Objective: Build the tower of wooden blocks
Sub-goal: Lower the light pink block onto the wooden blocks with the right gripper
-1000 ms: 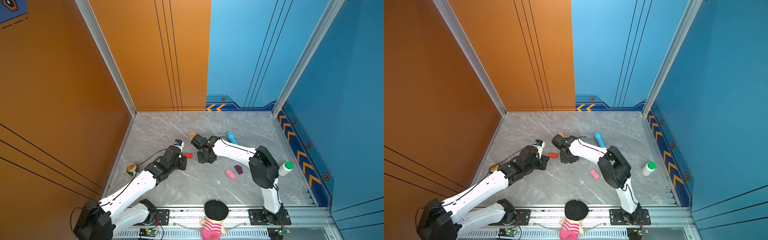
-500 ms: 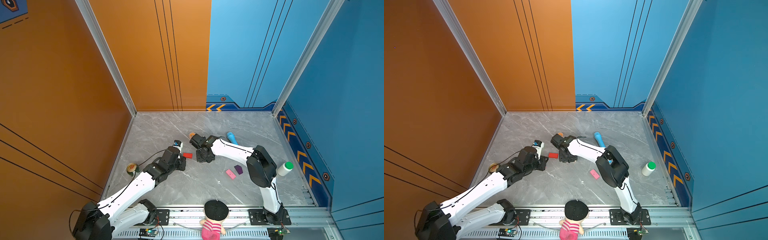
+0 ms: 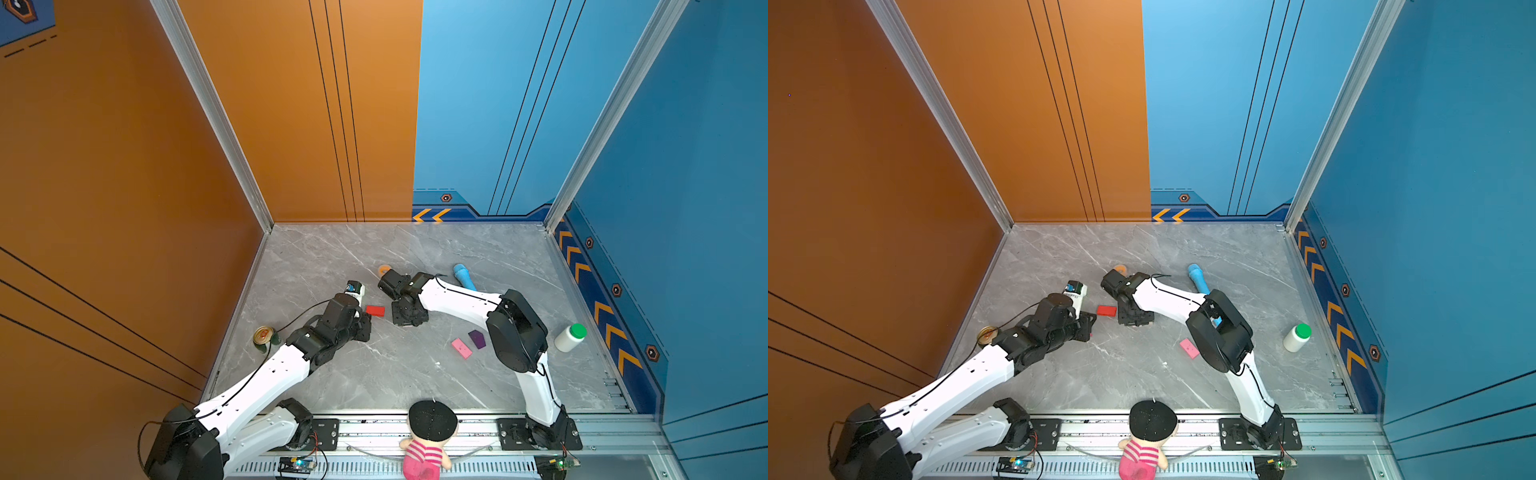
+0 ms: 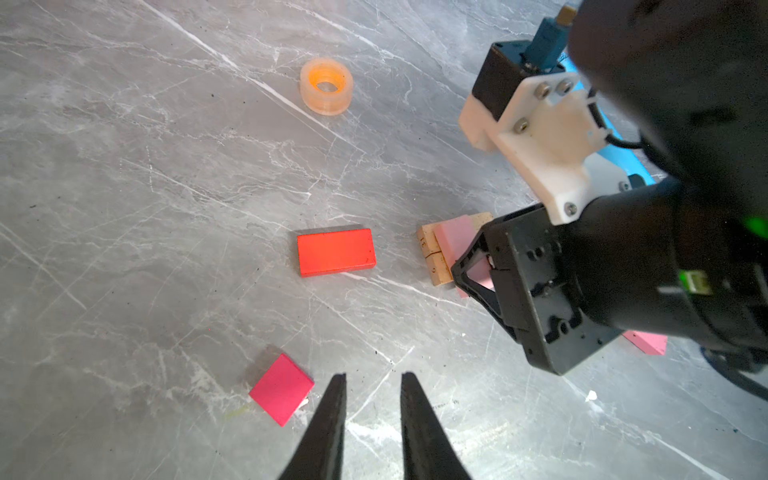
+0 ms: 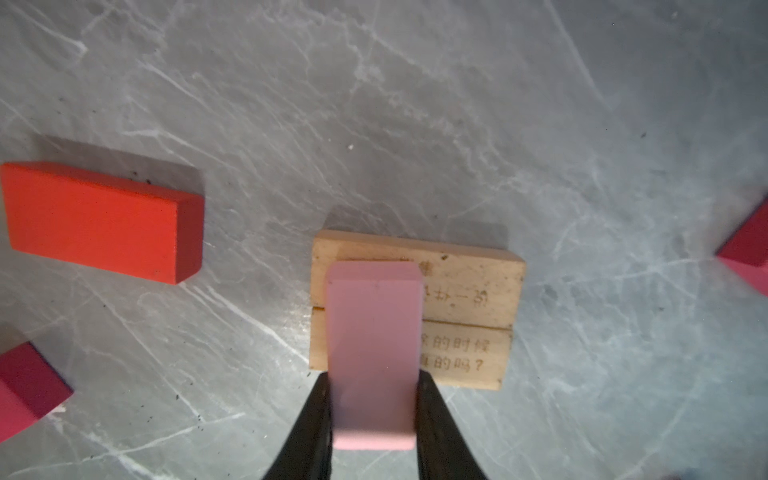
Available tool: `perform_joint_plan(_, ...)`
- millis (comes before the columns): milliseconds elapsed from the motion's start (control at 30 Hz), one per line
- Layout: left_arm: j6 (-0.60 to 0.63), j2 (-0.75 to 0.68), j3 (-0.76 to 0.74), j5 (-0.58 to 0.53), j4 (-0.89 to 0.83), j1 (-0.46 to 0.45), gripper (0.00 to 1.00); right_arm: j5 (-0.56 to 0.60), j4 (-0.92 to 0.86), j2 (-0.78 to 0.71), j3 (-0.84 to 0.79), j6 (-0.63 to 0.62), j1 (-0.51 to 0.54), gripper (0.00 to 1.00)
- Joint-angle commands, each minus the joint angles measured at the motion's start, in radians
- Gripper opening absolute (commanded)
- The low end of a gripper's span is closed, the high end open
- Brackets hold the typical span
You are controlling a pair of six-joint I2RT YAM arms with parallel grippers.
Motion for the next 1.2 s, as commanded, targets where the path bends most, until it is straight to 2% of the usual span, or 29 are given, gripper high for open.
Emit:
perform_joint_plan(0,0.001,-0.015,-0.013,-0.005,0.003,0.010,0.25,0.035,-0.004,0.006,0.019,0.026,-0.008,0.16)
perform_joint_plan(400,0.000,-0.017,-0.016,-0.002,0.005,0.014,0.26,0.028,-0.004,0.015,0.025,0.028,-0.012,0.21)
perform_joint_plan(1167,0.000,-0.028,-0.021,-0.003,0.008,0.016,0.26,0.016,-0.004,0.021,0.031,0.020,-0.011,0.43)
